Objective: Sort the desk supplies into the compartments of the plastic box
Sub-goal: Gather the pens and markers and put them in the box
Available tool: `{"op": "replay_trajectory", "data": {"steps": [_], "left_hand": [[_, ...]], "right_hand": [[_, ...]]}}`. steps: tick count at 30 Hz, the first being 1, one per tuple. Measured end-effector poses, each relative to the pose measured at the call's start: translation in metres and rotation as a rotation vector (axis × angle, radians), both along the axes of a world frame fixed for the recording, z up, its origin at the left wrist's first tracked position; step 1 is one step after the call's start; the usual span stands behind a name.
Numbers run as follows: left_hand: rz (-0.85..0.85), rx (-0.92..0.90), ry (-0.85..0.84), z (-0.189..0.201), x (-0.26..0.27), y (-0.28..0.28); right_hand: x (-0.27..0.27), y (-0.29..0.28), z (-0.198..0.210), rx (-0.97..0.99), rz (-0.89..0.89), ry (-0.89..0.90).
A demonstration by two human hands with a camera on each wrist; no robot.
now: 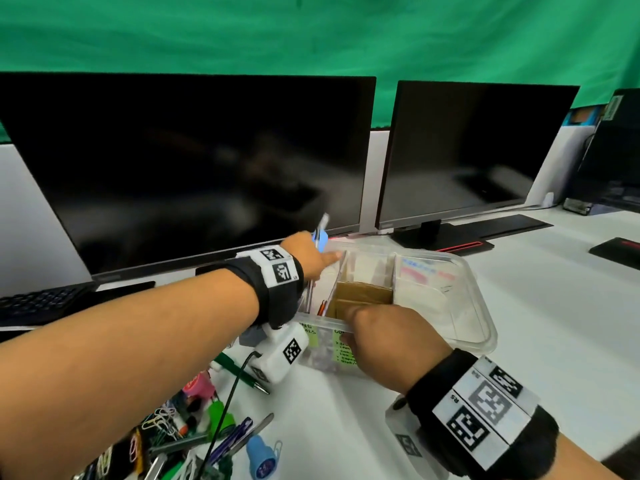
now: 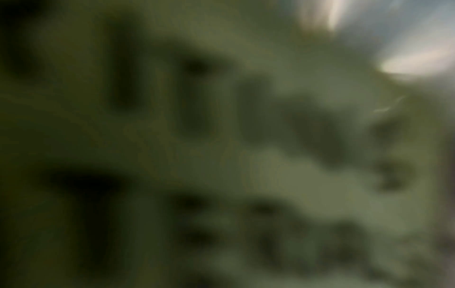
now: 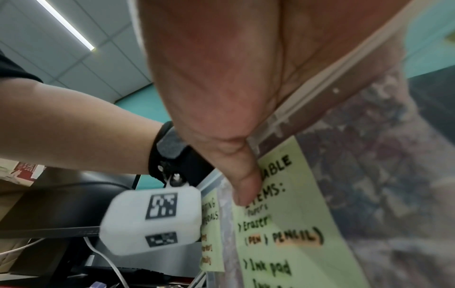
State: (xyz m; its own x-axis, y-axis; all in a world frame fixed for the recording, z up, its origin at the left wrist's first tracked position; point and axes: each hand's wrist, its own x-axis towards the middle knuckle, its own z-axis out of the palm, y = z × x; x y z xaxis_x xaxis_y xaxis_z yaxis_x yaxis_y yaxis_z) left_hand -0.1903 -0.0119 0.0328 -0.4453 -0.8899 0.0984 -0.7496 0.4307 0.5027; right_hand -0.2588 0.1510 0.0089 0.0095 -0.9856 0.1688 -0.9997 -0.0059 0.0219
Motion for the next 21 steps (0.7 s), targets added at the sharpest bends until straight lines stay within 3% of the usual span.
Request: {"op": "replay_trajectory", "data": {"steps": [4,7,14,19,21], "left_hand": [[-0.085,0.052,-0.372,-0.003,-0.006,0.012],[-0.096,0.14,-0.376,-0.004,-0.009,0.025],[-0.075,0.209,-0.221,-0.007,0.001,0.03],[-0.137,0.237,0.189,0.012,0.032,0.022],[-0.148,0.179,0.238,0.018,0.058,0.018]], "right_hand": [[-0.001,-0.003,0.0,0.015,0.003,-0.001],[-0.001,-0.004,0.002,0.017,-0.006,-0.009],[0.0,-0.003,0.003,0.014,-0.029,-0.017],[0.004,-0.003,0.007,0.043,-0.106,-0.009],[0.007,-0.004,0.008,0.072,-0.16,-0.014]]}}
